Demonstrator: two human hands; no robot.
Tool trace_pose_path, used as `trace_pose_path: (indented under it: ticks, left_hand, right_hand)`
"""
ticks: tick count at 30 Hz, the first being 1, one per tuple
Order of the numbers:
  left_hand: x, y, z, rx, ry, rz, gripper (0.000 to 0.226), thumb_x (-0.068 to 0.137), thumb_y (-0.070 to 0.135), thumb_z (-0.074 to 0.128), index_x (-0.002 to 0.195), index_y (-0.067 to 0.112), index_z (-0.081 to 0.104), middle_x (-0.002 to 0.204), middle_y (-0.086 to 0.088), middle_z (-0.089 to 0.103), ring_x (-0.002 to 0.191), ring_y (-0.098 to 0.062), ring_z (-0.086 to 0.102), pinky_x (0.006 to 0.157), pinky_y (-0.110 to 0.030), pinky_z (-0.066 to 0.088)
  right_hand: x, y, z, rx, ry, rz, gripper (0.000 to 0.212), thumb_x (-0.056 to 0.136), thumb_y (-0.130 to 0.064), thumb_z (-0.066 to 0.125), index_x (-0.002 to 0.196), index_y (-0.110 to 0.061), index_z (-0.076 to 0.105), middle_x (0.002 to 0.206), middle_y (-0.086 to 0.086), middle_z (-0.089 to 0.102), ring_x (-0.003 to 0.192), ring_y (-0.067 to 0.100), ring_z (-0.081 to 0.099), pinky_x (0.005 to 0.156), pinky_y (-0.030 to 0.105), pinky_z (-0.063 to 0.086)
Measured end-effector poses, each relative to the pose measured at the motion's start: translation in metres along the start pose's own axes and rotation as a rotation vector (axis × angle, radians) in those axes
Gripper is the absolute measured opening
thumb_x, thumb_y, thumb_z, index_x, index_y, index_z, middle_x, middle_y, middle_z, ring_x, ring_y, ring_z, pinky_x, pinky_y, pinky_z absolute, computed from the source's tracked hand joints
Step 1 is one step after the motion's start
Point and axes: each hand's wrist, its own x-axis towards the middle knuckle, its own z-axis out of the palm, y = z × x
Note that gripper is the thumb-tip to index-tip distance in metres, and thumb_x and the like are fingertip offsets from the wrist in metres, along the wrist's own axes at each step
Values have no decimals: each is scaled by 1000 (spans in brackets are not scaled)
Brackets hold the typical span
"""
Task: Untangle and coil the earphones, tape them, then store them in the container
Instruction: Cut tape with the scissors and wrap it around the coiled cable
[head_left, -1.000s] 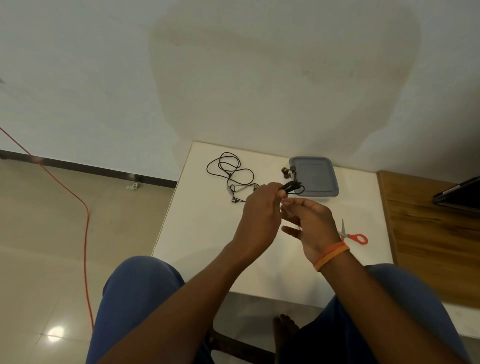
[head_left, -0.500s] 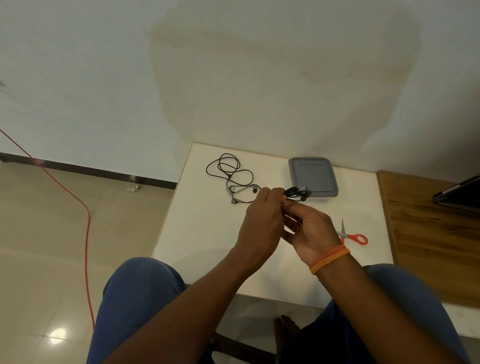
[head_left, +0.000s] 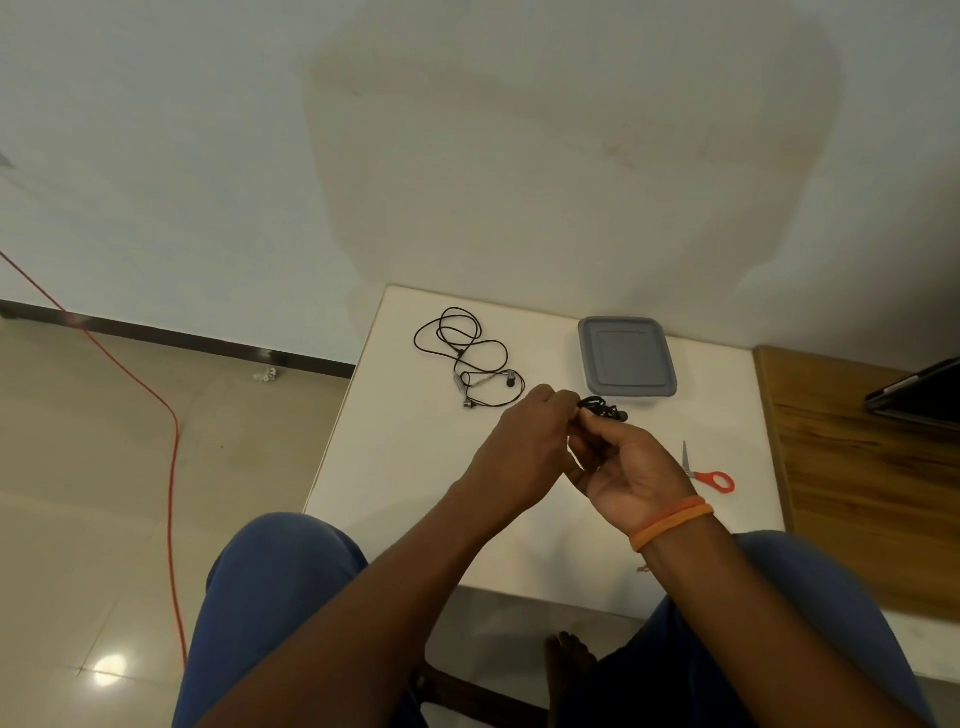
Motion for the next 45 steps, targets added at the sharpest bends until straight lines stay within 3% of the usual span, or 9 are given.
trace_pose_path:
  ticks: [4,12,18,25,29,36,39,45]
  left_hand:
    - [0,-2,-1,42,-106,43,24,89,4,49,111,7,55,94,-6,47,76,-25,52,66,-36,44]
    - [-2,0,-8,208,-189,129,17,95,11,44,107,4,54,95,-12,53,75,-29,55,62,-36,39]
    - [-2,-1,-10,167,-216,113,20,93,12,46,104,4,60,90,-12,55,75,-31,57,63,-37,44]
    - [-4,-4,-9,96,-168,141,27,96,24,46,102,8,66,82,-8,57,75,-23,55,66,-35,44]
    - [-3,-6,-9,39,-170,146,23,95,18,46,93,5,65,76,-10,56,70,-23,51,61,-34,37]
    - [0,-8,-10,-3,-224,121,21,97,13,44,83,7,59,74,-11,58,71,-23,51,61,-33,35]
    - [0,-9,-11,-103,-241,57,22,99,16,45,81,14,56,74,0,58,71,-15,52,63,-28,35]
    - [5,-9,-24,-503,-186,-153,26,102,18,46,94,14,71,66,13,60,59,1,48,58,-18,37]
  right_hand:
    - [-1,-4,-3,57,28,87,6,88,-11,63,87,-9,69,70,4,70,74,15,61,88,37,49]
    - [-7,-12,-6,-66,67,197,9,88,-19,65,90,-12,70,75,2,72,75,13,59,79,33,45]
    - [-8,-16,-10,-146,88,285,22,83,-32,71,82,-10,72,83,1,67,76,12,56,91,35,40]
    - [-11,-18,-12,-218,94,320,34,71,-47,77,78,-14,71,79,-2,67,77,12,58,84,37,40]
    - [-12,-19,-12,-242,95,332,40,68,-52,76,77,-14,70,77,-2,68,75,12,58,75,37,41]
    - [-10,-23,-17,-271,63,335,63,63,-70,69,70,-8,77,80,0,72,78,13,60,82,39,42]
    - [-9,-27,-23,-250,22,342,69,73,-71,60,80,-6,79,88,5,74,83,15,61,81,41,43]
    - [-16,-35,-30,-292,-63,301,58,85,-58,54,97,-6,76,97,8,73,88,19,60,76,39,47]
